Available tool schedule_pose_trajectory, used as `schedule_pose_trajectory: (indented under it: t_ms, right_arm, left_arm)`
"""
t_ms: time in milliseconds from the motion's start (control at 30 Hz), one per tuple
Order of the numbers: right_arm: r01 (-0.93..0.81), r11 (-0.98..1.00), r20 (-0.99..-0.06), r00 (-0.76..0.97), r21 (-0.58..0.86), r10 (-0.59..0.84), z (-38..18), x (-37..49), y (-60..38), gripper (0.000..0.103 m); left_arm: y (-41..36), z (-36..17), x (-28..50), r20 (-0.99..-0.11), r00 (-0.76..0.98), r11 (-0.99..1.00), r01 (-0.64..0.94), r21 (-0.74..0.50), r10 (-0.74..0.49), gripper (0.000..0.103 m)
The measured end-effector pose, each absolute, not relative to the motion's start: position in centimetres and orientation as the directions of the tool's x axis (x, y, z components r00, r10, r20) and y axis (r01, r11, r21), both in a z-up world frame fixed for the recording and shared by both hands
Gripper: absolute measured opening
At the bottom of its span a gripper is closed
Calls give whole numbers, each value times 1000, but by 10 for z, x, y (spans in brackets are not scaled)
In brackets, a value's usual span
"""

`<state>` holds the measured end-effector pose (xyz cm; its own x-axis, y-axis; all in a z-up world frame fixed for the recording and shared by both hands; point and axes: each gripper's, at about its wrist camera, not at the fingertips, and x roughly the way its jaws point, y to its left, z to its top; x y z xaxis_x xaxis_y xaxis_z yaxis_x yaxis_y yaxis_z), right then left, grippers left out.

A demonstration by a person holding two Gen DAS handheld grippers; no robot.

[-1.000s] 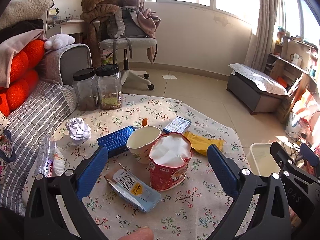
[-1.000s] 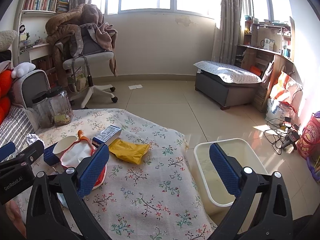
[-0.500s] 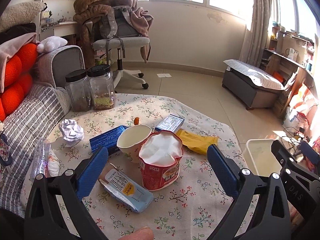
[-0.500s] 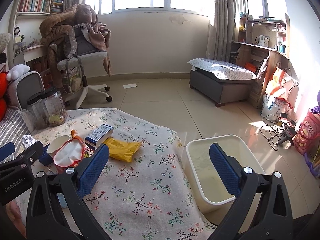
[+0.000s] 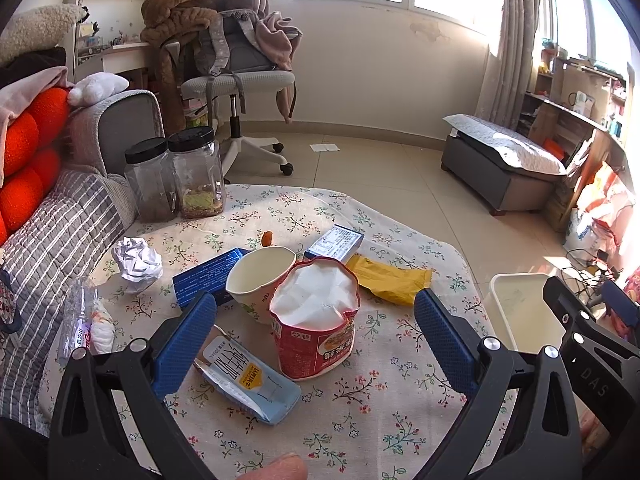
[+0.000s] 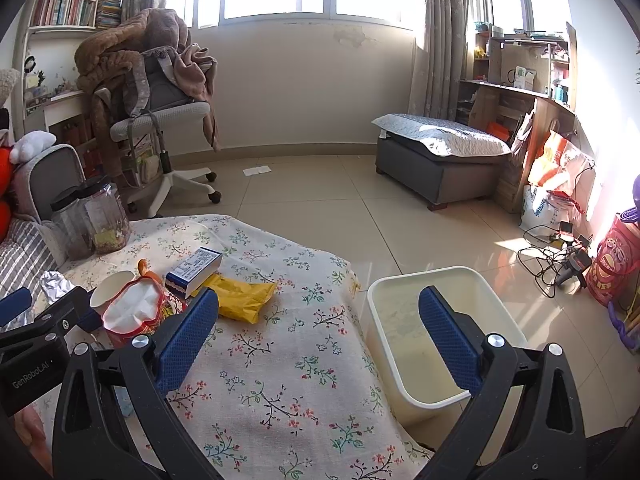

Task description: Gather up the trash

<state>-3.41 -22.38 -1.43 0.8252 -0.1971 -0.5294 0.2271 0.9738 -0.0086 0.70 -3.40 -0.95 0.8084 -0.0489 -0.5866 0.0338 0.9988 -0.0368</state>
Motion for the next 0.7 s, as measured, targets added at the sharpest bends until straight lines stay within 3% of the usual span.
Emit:
schedule_pose_trajectory:
  t_ms: [700]
  right_arm:
    - [228, 974, -511, 836, -10, -200, -20, -33, -225, 96]
  left_arm:
    - [-32, -15, 10, -610, 791, 999, 31, -34, -45, 96]
